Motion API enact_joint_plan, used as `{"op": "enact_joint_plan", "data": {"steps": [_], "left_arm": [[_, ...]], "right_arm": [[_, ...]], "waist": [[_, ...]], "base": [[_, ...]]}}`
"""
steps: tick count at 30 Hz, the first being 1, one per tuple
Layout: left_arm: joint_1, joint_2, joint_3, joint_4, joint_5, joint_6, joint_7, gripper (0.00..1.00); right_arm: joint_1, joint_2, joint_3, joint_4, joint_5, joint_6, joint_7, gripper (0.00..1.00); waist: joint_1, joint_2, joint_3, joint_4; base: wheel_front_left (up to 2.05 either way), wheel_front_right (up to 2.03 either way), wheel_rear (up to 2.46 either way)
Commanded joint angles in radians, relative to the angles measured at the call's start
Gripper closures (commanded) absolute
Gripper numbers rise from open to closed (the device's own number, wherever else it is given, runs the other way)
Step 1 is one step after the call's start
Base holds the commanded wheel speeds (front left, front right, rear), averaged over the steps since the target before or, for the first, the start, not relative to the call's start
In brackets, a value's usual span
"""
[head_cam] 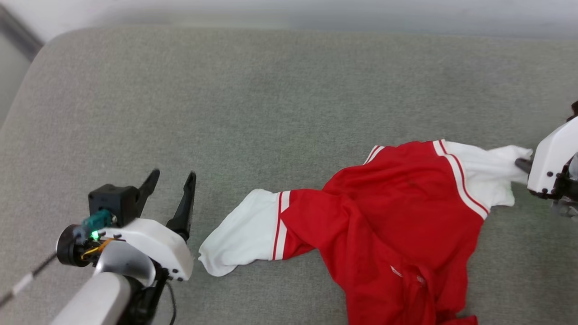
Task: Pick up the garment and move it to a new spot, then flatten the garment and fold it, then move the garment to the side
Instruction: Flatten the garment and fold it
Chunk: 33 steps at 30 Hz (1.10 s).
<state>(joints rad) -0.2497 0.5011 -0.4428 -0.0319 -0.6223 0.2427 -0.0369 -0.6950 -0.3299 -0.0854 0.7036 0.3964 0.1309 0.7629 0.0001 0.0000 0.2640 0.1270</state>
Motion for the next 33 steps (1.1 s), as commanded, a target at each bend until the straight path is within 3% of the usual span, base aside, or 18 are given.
{"op": "enact_joint_plan", "data": {"steps": [1,6,10,18,23,24,25,26,27,28,33], "left_arm": [[-0.013,0.025,-0.008,-0.002,-0.03,-0.024,0.064,0.0],[-0.008,0.12,-0.03,-0.002,-0.143,-0.073,0.334,0.0],[0.018,0.162,-0.049,0.02,-0.22,-0.093,0.484,0.0],[0.054,0.184,-0.073,0.096,-0.324,-0.121,0.631,0.0],[0.07,0.162,-0.115,0.167,-0.389,-0.146,0.739,0.0],[0.076,0.165,-0.138,0.18,-0.39,-0.154,0.773,0.11],[0.081,0.166,-0.157,0.192,-0.391,-0.159,0.804,0.55],[0.081,0.162,-0.173,0.199,-0.395,-0.166,0.824,0.84],[0.081,0.162,-0.173,0.199,-0.395,-0.166,0.824,0.84],[0.076,0.158,-0.183,0.202,-0.393,-0.175,0.832,1.0],[-0.009,0.155,-0.173,0.223,-0.327,-0.205,0.758,1.0]], "right_arm": [[0.014,-0.011,0.008,-0.019,0.004,0.0,-0.012,1.0],[0.053,-0.001,0.047,-0.096,0.021,0.0,-0.016,1.0],[0.086,0.018,0.073,-0.148,0.03,0.0,-0.009,1.0],[0.127,0.04,0.098,-0.197,0.049,0.0,-0.011,1.0],[0.13,0.047,0.1,-0.202,0.062,0.0,-0.015,1.0],[0.13,0.05,0.101,-0.203,0.065,0.0,-0.018,1.0],[0.13,0.051,0.103,-0.201,0.066,0.0,-0.022,1.0],[0.13,0.051,0.104,-0.2,0.068,0.0,-0.026,1.0],[0.13,0.051,0.104,-0.2,0.068,0.0,-0.026,1.0],[0.127,0.051,0.107,-0.203,0.072,0.0,-0.032,1.0],[0.116,0.043,0.118,-0.203,0.08,0.0,-0.064,1.0]], "waist": [[-0.0001,0.0,-0.026,-0.021],[-0.0001,0.0,-0.059,-0.075],[-0.0001,0.0,-0.068,-0.119],[-0.0001,0.0,-0.052,-0.167],[-0.0001,0.0,-0.046,-0.175],[-0.0001,0.0,-0.047,-0.177],[-0.0001,0.0,-0.048,-0.178],[-0.0001,0.0,-0.05,-0.179],[-0.0001,0.0,-0.05,-0.179],[-0.0001,0.0,-0.052,-0.179],[-0.0001,0.0,-0.073,-0.175]], "base": [[0.0,0.0,0.0],[0.0,0.0,0.0],[0.0,0.0,0.0],[0.0,0.0,0.0],[0.0,0.0,0.0],[0.0,0.0,0.0],[0.0,0.0,0.0],[0.0,0.0,0.0],[0.0,0.0,0.0],[0.0,0.0,0.0],[0.0,0.0,0.0]]}}
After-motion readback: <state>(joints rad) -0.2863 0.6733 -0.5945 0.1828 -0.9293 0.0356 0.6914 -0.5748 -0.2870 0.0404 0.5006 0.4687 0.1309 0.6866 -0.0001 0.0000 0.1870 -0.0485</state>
